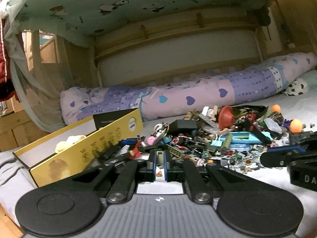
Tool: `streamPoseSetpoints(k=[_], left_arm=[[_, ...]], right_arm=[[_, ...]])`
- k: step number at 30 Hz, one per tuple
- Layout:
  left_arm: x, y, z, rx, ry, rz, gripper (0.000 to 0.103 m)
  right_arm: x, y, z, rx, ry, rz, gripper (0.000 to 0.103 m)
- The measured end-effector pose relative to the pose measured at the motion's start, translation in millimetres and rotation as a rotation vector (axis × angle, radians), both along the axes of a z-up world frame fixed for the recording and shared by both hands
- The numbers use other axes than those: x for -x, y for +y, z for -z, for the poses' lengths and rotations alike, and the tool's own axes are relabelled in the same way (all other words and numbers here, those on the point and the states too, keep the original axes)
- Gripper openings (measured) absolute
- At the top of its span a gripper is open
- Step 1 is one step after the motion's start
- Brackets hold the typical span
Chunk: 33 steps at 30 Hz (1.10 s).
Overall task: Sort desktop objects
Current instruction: 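Carry both held pieces over to the yellow box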
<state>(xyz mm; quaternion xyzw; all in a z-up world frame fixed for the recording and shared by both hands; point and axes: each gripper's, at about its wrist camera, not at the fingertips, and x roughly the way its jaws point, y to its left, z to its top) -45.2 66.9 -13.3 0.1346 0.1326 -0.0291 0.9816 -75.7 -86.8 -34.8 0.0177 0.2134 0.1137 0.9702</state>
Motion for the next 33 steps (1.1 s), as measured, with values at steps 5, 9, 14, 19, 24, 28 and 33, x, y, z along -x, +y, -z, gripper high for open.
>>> streamPoseSetpoints(k=[5,9,14,19,24,28,33], left_arm=[[-1.2,15.3,-11.6,0.004,-0.009,-0.027,0.007],[-1.1,31.3,-19.8,0.019,-0.032,-0.053,0.007],[-3.7,48.5,-27.2,0.035,-0.04,-0.071,0.007],[-1.8,64.2,-33.1,0.038,-0.053,-0.082,0.007],[1.4,81.5,-40.6,0.035,-0.076,-0.1,0.007],[1.2,95.5,-45.6,0.035,-0.08,-0.127,0.007],[-0.6,110.7,-50.5,0.029,-0.082,-0.165,0.007]], right_arm=[[-9.2,15.9,-5.3,-0.006,-0.002,-0.028,0.009],[-16.2,28.2,-11.1,-0.01,-0.007,-0.047,0.009],[-22.2,41.6,-18.2,0.012,-0.014,-0.069,0.009],[-28.7,56.7,-24.6,0.019,-0.027,-0.08,0.009],[-36.2,72.3,-30.4,0.02,-0.043,-0.103,0.009],[-45.7,84.6,-37.0,0.008,-0.049,-0.115,0.009],[-56.5,99.0,-43.5,-0.009,-0.043,-0.135,0.009]])
